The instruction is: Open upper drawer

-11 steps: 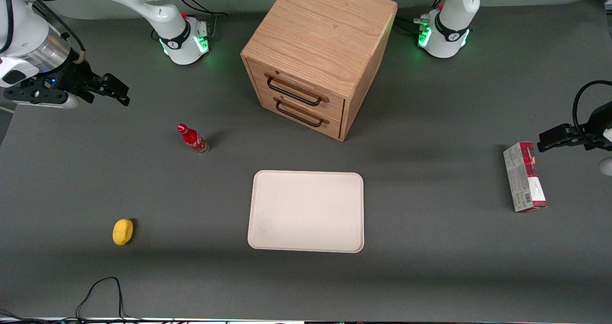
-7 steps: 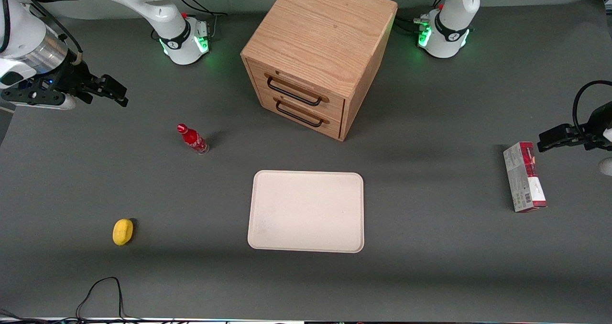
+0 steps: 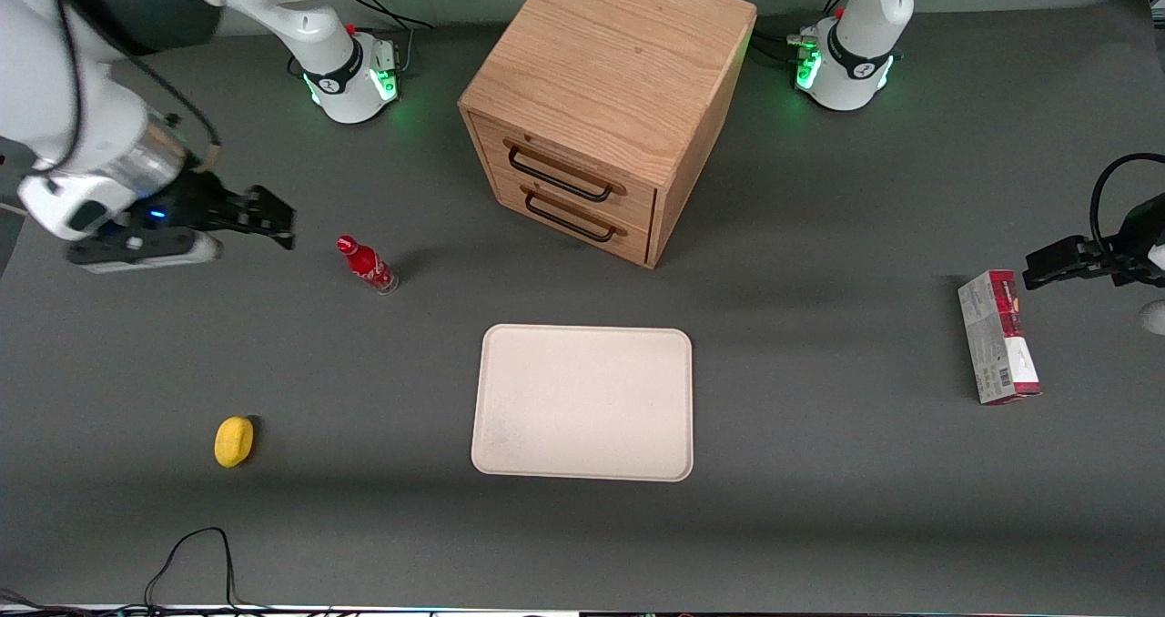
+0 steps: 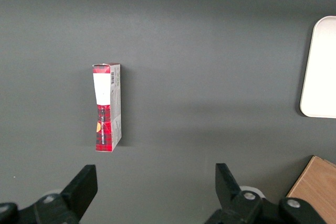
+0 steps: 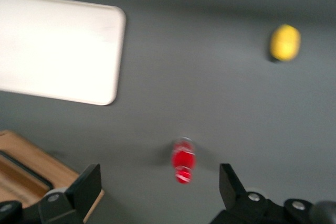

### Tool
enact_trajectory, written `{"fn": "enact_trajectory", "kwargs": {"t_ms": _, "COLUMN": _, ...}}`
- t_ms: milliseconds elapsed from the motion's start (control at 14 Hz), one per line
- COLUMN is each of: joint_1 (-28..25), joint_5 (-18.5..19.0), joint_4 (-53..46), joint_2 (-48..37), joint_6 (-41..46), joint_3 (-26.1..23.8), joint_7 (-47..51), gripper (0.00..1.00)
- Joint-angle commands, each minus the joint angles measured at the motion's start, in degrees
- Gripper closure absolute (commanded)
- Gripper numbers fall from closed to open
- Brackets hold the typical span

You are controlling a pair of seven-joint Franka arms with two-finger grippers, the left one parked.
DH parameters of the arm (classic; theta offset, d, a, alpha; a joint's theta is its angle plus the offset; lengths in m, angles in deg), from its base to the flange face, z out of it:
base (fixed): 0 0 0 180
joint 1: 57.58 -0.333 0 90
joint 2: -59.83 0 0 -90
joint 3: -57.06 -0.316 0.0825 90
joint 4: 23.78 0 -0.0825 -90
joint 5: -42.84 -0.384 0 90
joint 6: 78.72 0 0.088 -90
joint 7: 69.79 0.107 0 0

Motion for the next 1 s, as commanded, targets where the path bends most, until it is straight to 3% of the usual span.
{"fn": "enact_trajectory", "kwargs": {"t_ms": 0, "joint_1": -0.52, "joint_5": -0.92, "joint_4": -5.15, "joint_2": 3.68, "joint_6": 1.35, "joint_3": -8.36, "joint_7": -1.37, "gripper": 0.0}}
{"fn": "enact_trajectory", "kwargs": {"t_ms": 286, "joint_1": -0.61, "joint_5": -0.3, "joint_4": -6.74, "joint_2": 6.4, "joint_6": 1.35, "joint_3": -21.1, "joint_7": -1.89, "gripper": 0.0}}
{"fn": "enact_trajectory", "kwargs": {"t_ms": 429, "joint_1": -0.61, "joint_5": -0.21, "joint_4": -6.74, "joint_2": 9.21, "joint_6": 0.91, "joint_3": -26.39, "joint_7": -6.78, "gripper": 0.0}}
{"fn": "enact_trajectory", "kwargs": {"t_ms": 643, "joint_1": -0.61, "joint_5": -0.39, "joint_4": -6.57, "joint_2": 13.25, "joint_6": 0.82, "joint_3": -29.04, "joint_7": -17.08, "gripper": 0.0}}
{"fn": "enact_trajectory", "kwargs": {"t_ms": 929, "joint_1": -0.96, "joint_5": -0.21, "joint_4": -5.95, "joint_2": 19.31, "joint_6": 0.73, "joint_3": -31.15, "joint_7": -17.98, "gripper": 0.0}}
